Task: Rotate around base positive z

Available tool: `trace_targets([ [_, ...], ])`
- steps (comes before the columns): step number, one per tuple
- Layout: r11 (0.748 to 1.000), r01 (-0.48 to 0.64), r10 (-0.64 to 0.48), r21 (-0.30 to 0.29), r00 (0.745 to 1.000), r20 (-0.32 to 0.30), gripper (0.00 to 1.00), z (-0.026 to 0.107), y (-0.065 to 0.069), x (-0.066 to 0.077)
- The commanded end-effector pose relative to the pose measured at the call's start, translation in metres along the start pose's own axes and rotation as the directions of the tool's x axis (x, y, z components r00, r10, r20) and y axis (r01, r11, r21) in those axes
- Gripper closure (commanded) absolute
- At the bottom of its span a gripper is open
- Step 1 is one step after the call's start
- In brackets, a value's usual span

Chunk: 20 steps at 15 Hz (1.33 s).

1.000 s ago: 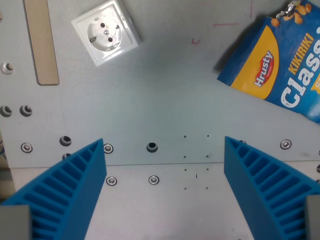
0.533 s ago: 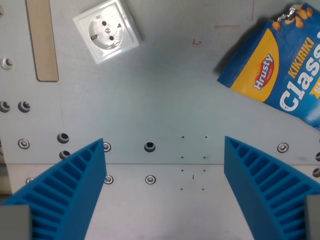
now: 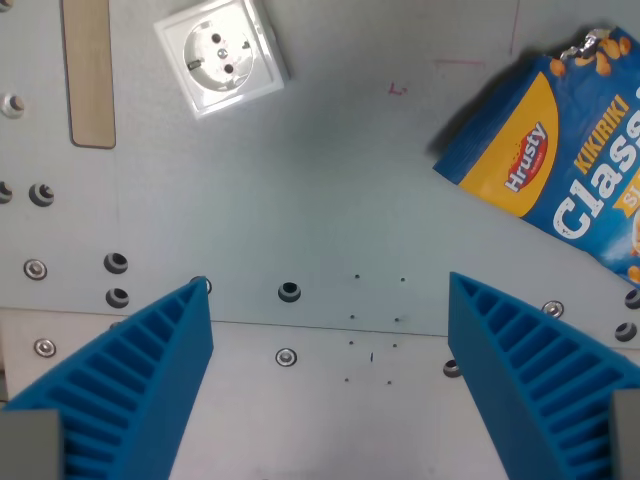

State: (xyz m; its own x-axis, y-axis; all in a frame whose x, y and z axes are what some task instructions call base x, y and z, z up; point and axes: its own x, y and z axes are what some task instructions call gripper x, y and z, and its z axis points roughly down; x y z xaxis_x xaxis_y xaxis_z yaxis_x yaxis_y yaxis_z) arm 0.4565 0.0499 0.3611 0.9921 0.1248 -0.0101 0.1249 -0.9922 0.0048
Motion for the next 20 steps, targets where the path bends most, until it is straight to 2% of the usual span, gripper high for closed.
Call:
trace_targets([
  [1, 0.99, 0.142, -0.142, -0.003, 0.99, -0.006, 0.0, -0.0025, 0.0001, -0.0002],
  [10, 0.966, 0.259, -0.259, -0.006, 0.966, -0.006, 0.0, -0.0025, 0.0001, -0.0002],
  [20, 0.923, 0.385, -0.385, -0.008, 0.923, -0.006, 0.0, -0.0025, 0.0001, -0.0002],
])
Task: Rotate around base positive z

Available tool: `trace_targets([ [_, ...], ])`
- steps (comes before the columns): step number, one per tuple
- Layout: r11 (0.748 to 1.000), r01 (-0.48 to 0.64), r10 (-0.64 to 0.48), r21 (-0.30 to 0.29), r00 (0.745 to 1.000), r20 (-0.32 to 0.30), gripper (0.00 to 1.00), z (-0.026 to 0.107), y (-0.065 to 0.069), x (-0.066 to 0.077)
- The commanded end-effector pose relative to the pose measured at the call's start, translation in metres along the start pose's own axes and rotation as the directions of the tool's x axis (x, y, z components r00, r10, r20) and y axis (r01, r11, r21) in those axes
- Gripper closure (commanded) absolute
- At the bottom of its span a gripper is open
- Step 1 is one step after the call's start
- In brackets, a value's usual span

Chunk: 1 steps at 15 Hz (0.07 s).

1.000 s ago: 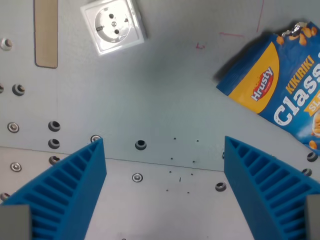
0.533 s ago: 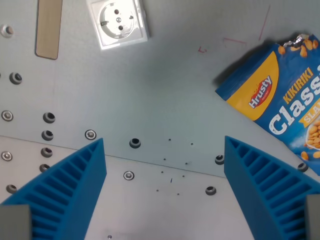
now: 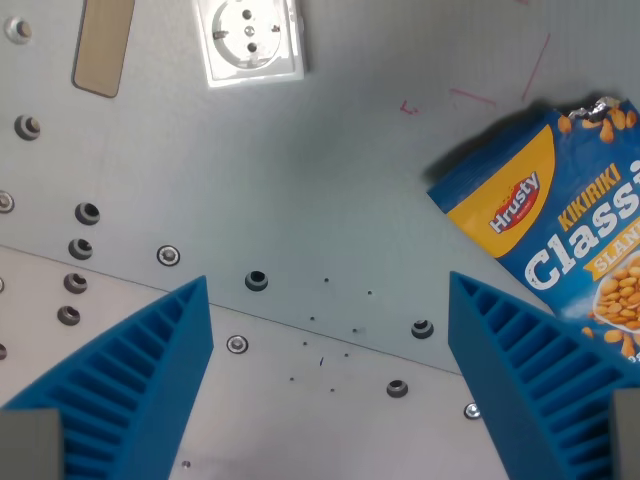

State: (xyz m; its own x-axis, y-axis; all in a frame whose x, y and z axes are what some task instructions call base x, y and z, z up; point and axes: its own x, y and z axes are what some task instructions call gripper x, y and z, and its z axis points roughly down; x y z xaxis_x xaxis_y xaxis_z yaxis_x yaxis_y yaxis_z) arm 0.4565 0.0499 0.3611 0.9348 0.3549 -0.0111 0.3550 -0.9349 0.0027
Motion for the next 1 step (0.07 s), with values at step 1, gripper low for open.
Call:
trace_targets([
  [1, 0.985, 0.17, -0.17, -0.008, 0.985, -0.006, 0.0, -0.0025, 0.0001, -0.0003],
])
